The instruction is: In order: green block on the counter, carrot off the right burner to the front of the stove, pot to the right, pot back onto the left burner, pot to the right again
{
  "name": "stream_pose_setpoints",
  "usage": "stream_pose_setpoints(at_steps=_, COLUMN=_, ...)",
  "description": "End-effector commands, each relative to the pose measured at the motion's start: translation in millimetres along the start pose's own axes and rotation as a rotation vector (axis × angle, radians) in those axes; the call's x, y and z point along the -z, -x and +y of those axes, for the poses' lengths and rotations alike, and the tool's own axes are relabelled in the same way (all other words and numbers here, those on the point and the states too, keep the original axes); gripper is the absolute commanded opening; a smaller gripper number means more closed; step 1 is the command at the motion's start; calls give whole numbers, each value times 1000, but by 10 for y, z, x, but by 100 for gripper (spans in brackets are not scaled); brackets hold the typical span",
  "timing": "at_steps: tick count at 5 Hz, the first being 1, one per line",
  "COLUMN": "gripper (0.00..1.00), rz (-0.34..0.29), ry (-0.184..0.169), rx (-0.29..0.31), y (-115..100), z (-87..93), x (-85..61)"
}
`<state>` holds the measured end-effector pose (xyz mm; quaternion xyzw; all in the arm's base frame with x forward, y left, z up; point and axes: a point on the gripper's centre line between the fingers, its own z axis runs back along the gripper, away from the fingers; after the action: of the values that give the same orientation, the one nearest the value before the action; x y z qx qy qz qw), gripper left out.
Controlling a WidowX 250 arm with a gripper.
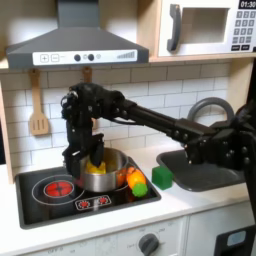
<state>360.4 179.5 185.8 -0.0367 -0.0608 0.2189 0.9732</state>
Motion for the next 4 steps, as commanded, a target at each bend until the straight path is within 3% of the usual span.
stream_pose_setpoints(at_steps=1, gripper=100, rz=9, ry=-13, rx=-1, y=10, z=37, x=57)
stream_pose_setpoints(at_steps=4, gripper=100, rz=29, ry=-27, rx=6, y=46, z=47, x=157)
